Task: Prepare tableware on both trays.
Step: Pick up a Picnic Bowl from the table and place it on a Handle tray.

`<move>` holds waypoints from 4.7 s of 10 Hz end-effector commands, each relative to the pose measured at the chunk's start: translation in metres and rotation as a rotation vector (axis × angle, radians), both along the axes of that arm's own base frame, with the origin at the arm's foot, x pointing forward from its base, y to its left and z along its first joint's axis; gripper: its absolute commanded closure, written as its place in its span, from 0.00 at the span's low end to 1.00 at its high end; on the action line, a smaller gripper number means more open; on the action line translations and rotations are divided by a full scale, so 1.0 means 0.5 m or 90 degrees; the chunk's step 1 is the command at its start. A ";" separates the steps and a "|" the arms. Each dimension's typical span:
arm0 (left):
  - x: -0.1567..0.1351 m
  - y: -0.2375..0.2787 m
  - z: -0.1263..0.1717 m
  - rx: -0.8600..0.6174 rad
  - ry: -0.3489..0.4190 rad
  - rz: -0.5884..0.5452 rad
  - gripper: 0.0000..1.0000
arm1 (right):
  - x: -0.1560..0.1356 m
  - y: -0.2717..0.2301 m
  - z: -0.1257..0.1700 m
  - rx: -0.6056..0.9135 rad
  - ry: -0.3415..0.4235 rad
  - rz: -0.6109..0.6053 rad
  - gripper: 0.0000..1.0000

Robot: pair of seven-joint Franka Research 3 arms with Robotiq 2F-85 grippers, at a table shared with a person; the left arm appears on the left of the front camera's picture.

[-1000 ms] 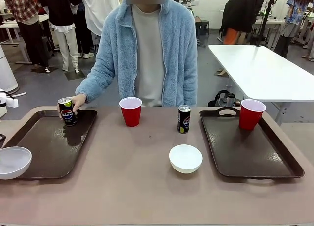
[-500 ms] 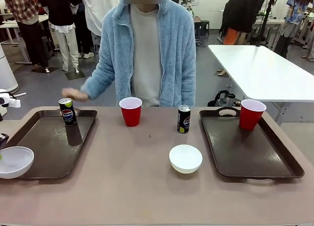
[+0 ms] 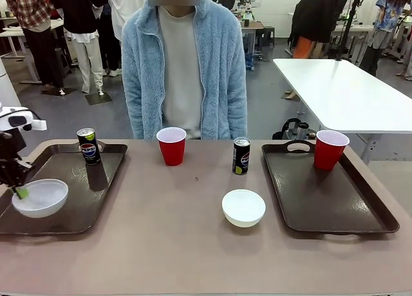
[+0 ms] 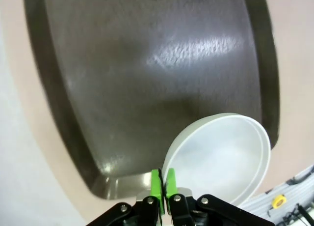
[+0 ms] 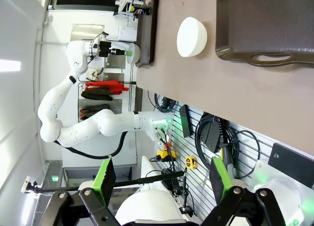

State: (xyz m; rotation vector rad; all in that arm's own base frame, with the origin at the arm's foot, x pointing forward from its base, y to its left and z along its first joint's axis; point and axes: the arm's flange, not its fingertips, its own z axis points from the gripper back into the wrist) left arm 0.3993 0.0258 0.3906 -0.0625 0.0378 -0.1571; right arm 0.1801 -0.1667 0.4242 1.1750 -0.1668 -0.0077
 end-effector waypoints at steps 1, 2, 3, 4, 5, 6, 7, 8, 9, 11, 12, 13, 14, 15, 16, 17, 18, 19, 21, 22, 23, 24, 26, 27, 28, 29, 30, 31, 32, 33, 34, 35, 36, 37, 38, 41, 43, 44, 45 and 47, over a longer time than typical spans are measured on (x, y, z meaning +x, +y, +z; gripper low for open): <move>0.040 -0.010 -0.035 -0.022 0.005 -0.006 0.96 | 0.003 -0.002 0.004 0.007 0.001 -0.009 0.00; 0.058 -0.016 -0.064 -0.025 0.001 -0.009 0.96 | 0.003 -0.002 0.004 0.007 0.001 -0.009 0.00; 0.066 -0.013 -0.078 -0.023 -0.009 -0.007 0.96 | 0.003 -0.002 0.004 0.007 0.001 -0.009 0.00; 0.085 -0.013 -0.097 -0.038 -0.020 -0.015 0.96 | 0.003 -0.002 0.004 0.007 0.001 -0.009 0.00; 0.085 -0.007 -0.100 -0.047 -0.020 -0.013 0.96 | 0.003 -0.002 0.004 0.007 0.001 -0.009 0.00; 0.082 -0.004 -0.097 -0.057 -0.020 -0.020 0.36 | 0.003 -0.002 0.004 0.007 0.001 -0.009 0.00; 0.084 0.000 -0.093 -0.067 -0.026 -0.022 0.36 | 0.003 -0.002 0.004 0.007 0.001 -0.009 0.00; 0.070 0.008 -0.077 -0.071 -0.020 -0.020 0.00 | 0.003 -0.002 0.004 0.007 0.001 -0.009 0.00; 0.062 0.010 -0.071 -0.074 -0.016 -0.028 0.32 | 0.003 -0.002 0.004 0.007 0.001 -0.009 0.00; 0.021 0.007 -0.029 -0.048 -0.023 -0.049 0.12 | 0.003 -0.002 0.004 0.007 0.001 -0.009 0.00; 0.003 0.003 -0.008 -0.031 -0.029 -0.054 0.00 | 0.003 -0.002 0.004 0.007 0.001 -0.009 0.00; -0.012 -0.003 0.013 -0.020 -0.034 -0.058 0.00 | 0.003 -0.002 0.004 0.007 0.001 -0.009 0.00; -0.027 -0.009 0.031 -0.018 -0.042 -0.061 0.00 | 0.003 -0.002 0.004 0.007 0.001 -0.009 0.00; -0.033 -0.014 0.049 -0.010 -0.050 -0.058 0.17 | 0.003 -0.002 0.004 0.007 0.001 -0.009 0.00; -0.033 -0.021 0.062 -0.016 -0.061 -0.039 0.08 | 0.003 -0.002 0.004 0.007 0.001 -0.009 0.00; -0.033 -0.024 0.076 -0.016 -0.067 -0.012 0.08 | 0.003 -0.002 0.004 0.007 0.001 -0.009 0.00; -0.023 -0.013 0.058 -0.025 -0.056 -0.061 0.08 | 0.003 -0.002 0.004 0.007 0.001 -0.009 0.00; -0.023 -0.013 0.058 -0.025 -0.056 -0.061 0.08 | 0.003 -0.002 0.004 0.007 0.001 -0.009 0.00; -0.023 -0.013 0.058 -0.025 -0.056 -0.061 0.08 | 0.003 -0.002 0.004 0.007 0.001 -0.009 0.00; -0.023 -0.013 0.058 -0.025 -0.056 -0.061 0.08 | 0.003 -0.002 0.004 0.007 0.001 -0.009 0.00; -0.023 -0.013 0.058 -0.025 -0.056 -0.061 0.08 | 0.003 -0.002 0.004 0.007 0.001 -0.009 0.00; -0.025 -0.016 0.060 -0.024 -0.055 -0.050 0.12 | 0.000 0.000 0.000 0.000 0.000 0.000 0.00; 0.008 0.028 0.083 -0.173 -0.011 -0.089 0.08 | -0.005 0.042 0.089 -0.093 -0.019 -0.010 0.00; 0.017 0.075 0.095 -0.278 0.006 -0.124 0.08 | 0.003 0.092 0.146 -0.117 -0.001 0.003 0.00; 0.015 0.112 0.095 -0.356 0.020 -0.140 0.08 | 0.000 0.132 0.175 -0.149 0.010 0.021 0.00; 0.018 0.179 0.089 -0.472 0.024 -0.162 0.08 | 0.015 0.192 0.213 -0.205 0.011 0.019 0.00; 0.013 0.239 0.087 -0.564 0.009 -0.169 0.08 | 0.038 0.244 0.231 -0.242 0.020 0.011 0.00; 0.001 0.298 0.078 -0.619 -0.021 -0.144 0.08 | 0.062 0.299 0.238 -0.272 0.033 0.013 0.00; -0.005 0.359 0.063 -0.671 -0.043 -0.103 0.08 | 0.084 0.357 0.234 -0.308 0.038 0.015 0.00; 0.007 0.424 0.045 -0.714 -0.063 -0.051 0.08 | 0.112 0.425 0.230 -0.343 0.038 0.025 0.00; 0.008 0.470 0.024 -0.745 -0.073 -0.003 0.08 | 0.131 0.482 0.219 -0.370 0.038 0.036 0.00; 0.011 0.499 0.001 -0.756 -0.075 0.034 0.08 | 0.150 0.528 0.200 -0.396 0.041 0.045 0.00; 0.008 0.517 -0.007 -0.762 -0.068 0.063 0.08 | 0.162 0.573 0.178 -0.425 0.040 0.048 0.00; 0.019 0.533 -0.021 -0.763 -0.064 0.087 0.08 | 0.183 0.615 0.153 -0.457 0.022 0.048 0.00; 0.017 0.537 -0.026 -0.752 -0.061 0.092 0.08 | 0.196 0.647 0.129 -0.505 -0.013 0.041 0.00; 0.003 0.539 -0.049 -0.754 -0.064 0.077 0.08 | 0.233 0.685 0.079 -0.590 -0.163 0.071 0.00; 0.003 0.539 -0.049 -0.754 -0.064 0.077 0.08 | 0.272 0.664 0.039 -0.563 -0.185 0.135 0.00; 0.003 0.539 -0.049 -0.754 -0.064 0.077 0.08 | 0.280 0.643 0.020 -0.463 -0.082 0.189 0.00; 0.003 0.539 -0.049 -0.754 -0.064 0.077 0.08 | 0.242 0.691 0.082 -0.602 -0.181 0.103 0.00; 0.003 0.539 -0.049 -0.754 -0.064 0.077 0.08 | 0.271 0.668 0.044 -0.553 -0.154 0.140 0.00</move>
